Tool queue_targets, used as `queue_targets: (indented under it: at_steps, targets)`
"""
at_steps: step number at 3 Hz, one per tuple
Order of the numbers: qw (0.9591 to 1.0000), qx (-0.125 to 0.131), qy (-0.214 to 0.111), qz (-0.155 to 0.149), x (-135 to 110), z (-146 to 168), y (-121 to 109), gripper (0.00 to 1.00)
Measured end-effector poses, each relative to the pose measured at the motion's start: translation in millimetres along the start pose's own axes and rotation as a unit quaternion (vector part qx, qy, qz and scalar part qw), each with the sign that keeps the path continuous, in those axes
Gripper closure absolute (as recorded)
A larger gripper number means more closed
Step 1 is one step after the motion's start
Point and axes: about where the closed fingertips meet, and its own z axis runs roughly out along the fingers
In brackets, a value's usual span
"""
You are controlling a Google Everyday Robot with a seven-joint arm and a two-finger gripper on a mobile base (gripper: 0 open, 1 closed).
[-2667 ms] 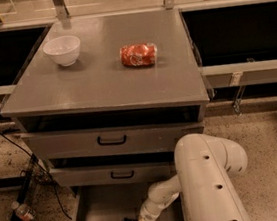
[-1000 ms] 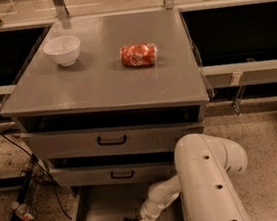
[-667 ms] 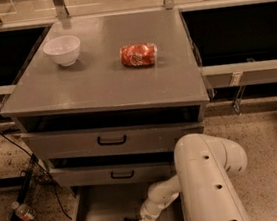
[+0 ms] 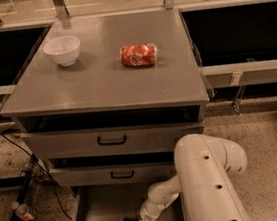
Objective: Pick rxbar chocolate from bottom drawer and place on counter
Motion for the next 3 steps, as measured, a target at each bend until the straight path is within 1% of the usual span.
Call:
queue_targets:
  at_steps: [1, 2, 3]
  targets:
    - [1.0000, -0.002, 0.002, 0.000, 1, 3, 0, 0.29]
    - [0.9998, -0.017, 0.010, 0.002, 6, 15, -1, 0.32]
    - [0.9997, -0.023, 0.013, 0.000, 7, 18, -1, 0.34]
